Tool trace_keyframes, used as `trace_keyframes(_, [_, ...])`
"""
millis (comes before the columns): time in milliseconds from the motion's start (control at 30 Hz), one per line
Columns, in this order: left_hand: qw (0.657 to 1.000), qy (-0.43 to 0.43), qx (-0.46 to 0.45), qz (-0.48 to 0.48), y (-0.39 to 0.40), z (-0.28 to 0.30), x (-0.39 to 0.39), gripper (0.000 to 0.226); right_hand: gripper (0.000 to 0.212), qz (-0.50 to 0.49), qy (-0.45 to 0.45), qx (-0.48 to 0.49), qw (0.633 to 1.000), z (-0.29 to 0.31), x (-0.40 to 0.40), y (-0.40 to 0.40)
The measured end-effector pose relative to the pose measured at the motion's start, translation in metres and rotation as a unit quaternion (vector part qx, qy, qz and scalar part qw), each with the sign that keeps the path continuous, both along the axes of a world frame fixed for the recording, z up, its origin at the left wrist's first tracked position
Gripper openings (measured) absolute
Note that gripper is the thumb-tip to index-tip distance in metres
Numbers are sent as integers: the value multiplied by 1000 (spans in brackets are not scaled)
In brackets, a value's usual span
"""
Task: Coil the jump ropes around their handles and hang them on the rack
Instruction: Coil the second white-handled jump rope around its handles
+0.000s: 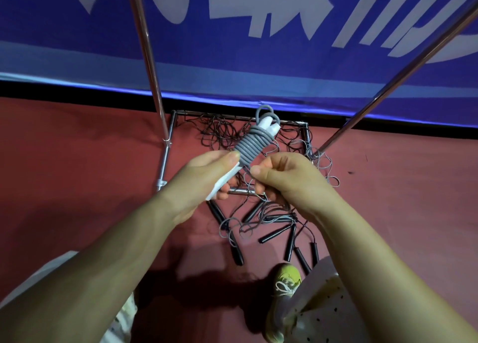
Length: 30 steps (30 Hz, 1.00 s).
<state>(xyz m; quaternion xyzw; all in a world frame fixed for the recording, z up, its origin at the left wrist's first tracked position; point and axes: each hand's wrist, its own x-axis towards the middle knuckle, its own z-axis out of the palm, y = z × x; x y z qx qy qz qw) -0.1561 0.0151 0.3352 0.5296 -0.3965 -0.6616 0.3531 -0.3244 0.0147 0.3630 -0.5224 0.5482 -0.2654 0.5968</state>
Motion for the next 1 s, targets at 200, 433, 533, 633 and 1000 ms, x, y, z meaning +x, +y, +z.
trace_keyframes(200, [995,-53,-51,-66,-4,-9,4,25,26,-44,-30,-13,999,-1,10,4])
trace_keyframes(433, [982,54,60,-169,4,6,5,24,27,-17,-85,-44,995,-3,10,3])
trace_keyframes(533, [914,265,204,-231,7,3,7,73,24,6,-103,-34,994,-3,4,1])
trace_keyframes(633, [891,326,214,-233,6,-3,5,70,26,24,-72,-21,997,-3,-4,-2])
trace_keyframes(1000, [994,58,49,-84,15,7,-11,41,37,37,-27,8,999,-8,-14,-4])
